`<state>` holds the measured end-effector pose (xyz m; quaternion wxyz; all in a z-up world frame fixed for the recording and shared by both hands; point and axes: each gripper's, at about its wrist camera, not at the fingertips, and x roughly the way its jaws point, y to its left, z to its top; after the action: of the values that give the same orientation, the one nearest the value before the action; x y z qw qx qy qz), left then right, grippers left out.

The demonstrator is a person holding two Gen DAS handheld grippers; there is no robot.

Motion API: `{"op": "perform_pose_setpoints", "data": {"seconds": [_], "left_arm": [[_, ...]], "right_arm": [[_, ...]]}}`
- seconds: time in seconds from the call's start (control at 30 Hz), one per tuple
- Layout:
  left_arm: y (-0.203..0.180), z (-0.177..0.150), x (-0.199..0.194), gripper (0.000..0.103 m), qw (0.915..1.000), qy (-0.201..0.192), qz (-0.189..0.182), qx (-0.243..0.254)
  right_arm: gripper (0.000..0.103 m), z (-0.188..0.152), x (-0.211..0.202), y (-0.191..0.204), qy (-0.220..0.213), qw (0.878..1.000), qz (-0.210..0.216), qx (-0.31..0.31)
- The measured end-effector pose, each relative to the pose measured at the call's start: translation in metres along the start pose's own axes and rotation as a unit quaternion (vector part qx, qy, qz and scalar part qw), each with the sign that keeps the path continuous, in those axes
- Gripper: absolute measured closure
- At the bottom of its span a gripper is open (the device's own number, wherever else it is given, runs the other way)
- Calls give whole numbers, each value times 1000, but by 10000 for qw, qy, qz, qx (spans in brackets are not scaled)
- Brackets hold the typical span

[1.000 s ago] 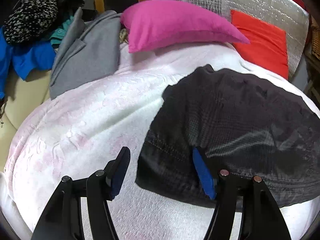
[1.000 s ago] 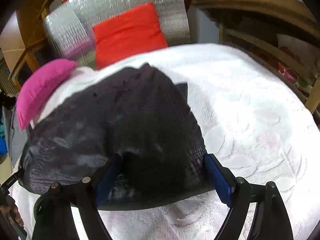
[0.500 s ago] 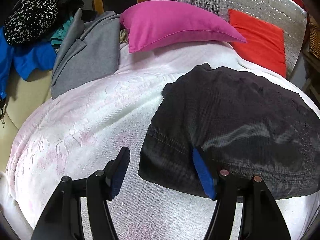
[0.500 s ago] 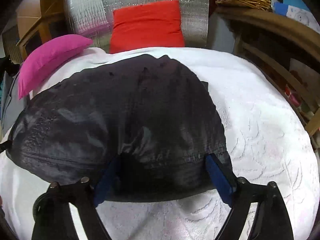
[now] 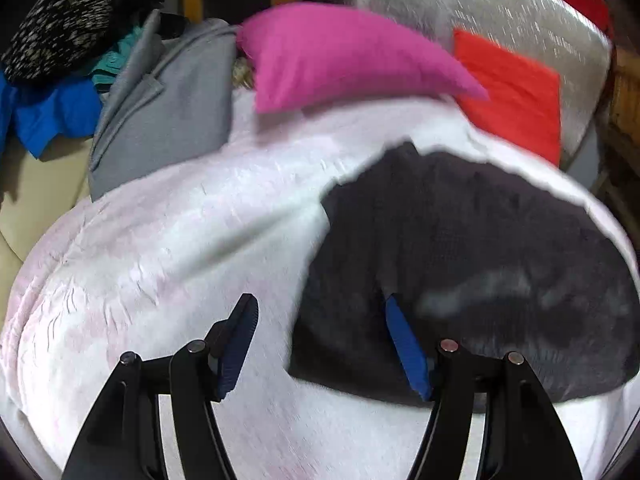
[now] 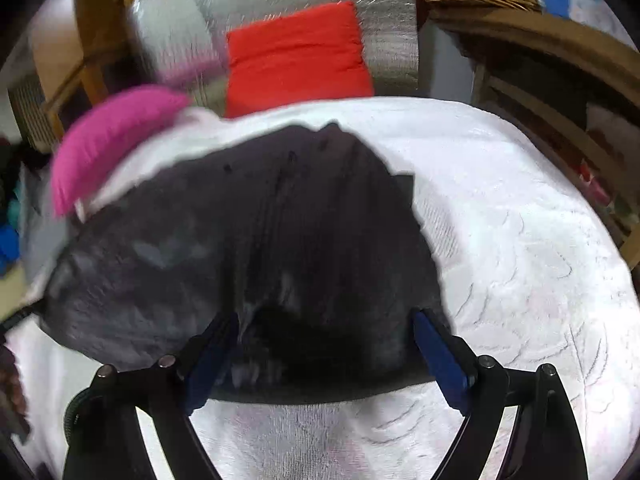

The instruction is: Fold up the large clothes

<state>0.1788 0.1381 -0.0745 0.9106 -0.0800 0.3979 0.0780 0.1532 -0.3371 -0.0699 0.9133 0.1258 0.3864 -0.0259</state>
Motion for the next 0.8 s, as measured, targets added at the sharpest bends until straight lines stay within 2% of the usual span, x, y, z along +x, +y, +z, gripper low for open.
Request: {"op": "perform_pose_setpoints", "data": {"seconds": [0.03, 0.1, 0.17, 0.23, 0.4, 0.47, 0.53, 0.6, 0.67, 0.7, 0.8], "left_arm": [[8, 9, 1, 30, 9998, -45, -141, -140], [16, 21, 11, 29, 9985, 104, -485, -227], [15, 30, 24, 29, 9947, 344, -963, -129], [10, 39, 40, 29, 9909, 574, -1213, -12], [-4, 41, 77, 29, 9797, 1157, -1637, -5], [-8, 39, 85, 29, 9776, 1231, -1705, -2], [-12, 38, 92, 31, 9763, 1311, -1723, -22], [-16, 38, 94, 66, 9752, 1365, -1743, 2], [-25, 42, 87, 81, 9775, 1349, -1618, 140], [-29, 47, 82, 85, 9794, 1323, -1515, 194], [-37, 65, 55, 88, 9835, 1122, -1390, 289]], "right_arm": [[12, 9, -3, -17, -3, 9996, 157, 247], [12, 20, 4, -41, 137, 9976, 350, 589], [12, 33, 18, -68, 345, 9936, 529, 937], [12, 40, 38, -83, 625, 9885, 772, 1136], [12, 50, 72, -78, 975, 9786, 1348, 1213], [12, 49, 90, -68, 1284, 9735, 1517, 1132], [20, 48, 105, -54, 1491, 9726, 1524, 931], [56, 53, 106, -40, 1552, 9730, 1523, 774], [78, 63, 99, -30, 1540, 9759, 1420, 616], [82, 69, 92, -23, 1516, 9779, 1364, 473], [85, 89, 59, -3, 1374, 9811, 1351, 184]]}}
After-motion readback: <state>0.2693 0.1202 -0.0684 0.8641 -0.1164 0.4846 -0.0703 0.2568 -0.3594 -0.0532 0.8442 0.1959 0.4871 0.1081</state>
